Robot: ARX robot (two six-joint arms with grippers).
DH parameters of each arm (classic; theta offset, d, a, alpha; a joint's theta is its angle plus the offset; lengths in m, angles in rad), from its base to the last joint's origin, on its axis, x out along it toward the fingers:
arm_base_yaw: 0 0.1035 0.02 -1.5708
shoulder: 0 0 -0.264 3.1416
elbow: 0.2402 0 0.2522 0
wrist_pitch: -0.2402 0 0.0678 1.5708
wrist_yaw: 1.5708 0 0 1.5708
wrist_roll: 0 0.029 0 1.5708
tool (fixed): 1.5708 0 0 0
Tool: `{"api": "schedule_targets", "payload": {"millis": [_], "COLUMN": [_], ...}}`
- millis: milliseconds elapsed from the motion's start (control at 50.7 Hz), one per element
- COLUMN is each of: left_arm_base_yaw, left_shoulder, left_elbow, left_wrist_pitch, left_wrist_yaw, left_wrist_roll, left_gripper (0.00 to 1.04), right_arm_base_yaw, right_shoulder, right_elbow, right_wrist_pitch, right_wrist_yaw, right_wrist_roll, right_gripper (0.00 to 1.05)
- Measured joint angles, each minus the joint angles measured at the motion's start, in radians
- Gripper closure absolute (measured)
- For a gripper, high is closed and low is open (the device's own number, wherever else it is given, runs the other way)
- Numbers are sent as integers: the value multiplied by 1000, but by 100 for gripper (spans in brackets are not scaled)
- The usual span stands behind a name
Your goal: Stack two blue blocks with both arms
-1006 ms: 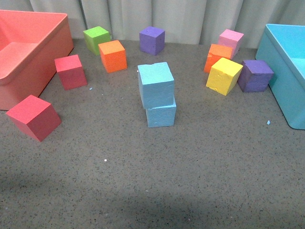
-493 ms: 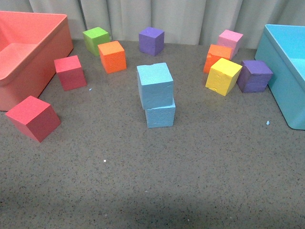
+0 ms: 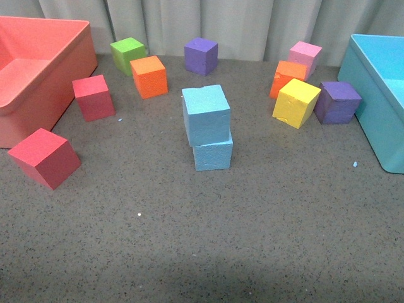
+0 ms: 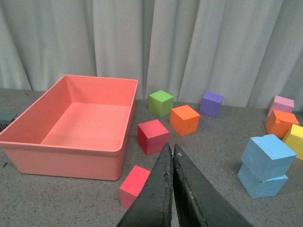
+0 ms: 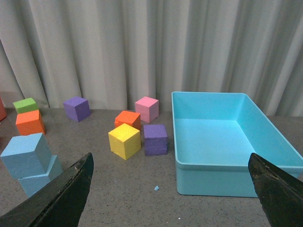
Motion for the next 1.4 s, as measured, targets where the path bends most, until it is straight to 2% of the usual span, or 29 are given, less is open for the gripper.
{"api": "schedule_targets", "payload": {"millis": [572, 671, 829, 908, 1125, 1263, 1322, 1342, 1401], "left_arm_base_yaw": [0, 0, 0, 0, 0, 0, 0, 0, 0], "left_shoulder": [-141, -256, -308, -308, -309, -309, -309, -309, -309], "left_elbow": [0, 0, 0, 0, 0, 0, 0, 0, 0], "left_wrist_pitch": [-141, -291, -314, -315, -315, -315, -315, -315, -315], "left_wrist_yaw": [0, 1, 0, 0, 0, 0, 0, 0, 0], "left_wrist_roll": [0, 0, 0, 0, 0, 0, 0, 0, 2], "left_gripper": [101, 101, 101, 82, 48, 23, 8, 5, 7], "right_arm_base_yaw": [0, 0, 0, 0, 0, 0, 0, 0, 0], "right_shoulder": [0, 0, 0, 0, 0, 0, 0, 0, 0], "right_elbow": [0, 0, 0, 0, 0, 0, 0, 0, 0], "right_wrist_pitch": [0, 0, 0, 0, 0, 0, 0, 0, 0], "right_wrist_yaw": [0, 0, 0, 0, 0, 0, 0, 0, 0], "right_wrist_roll": [0, 0, 0, 0, 0, 0, 0, 0, 0], "right_gripper": [9, 9, 9, 9, 9, 9, 9, 9, 9]}}
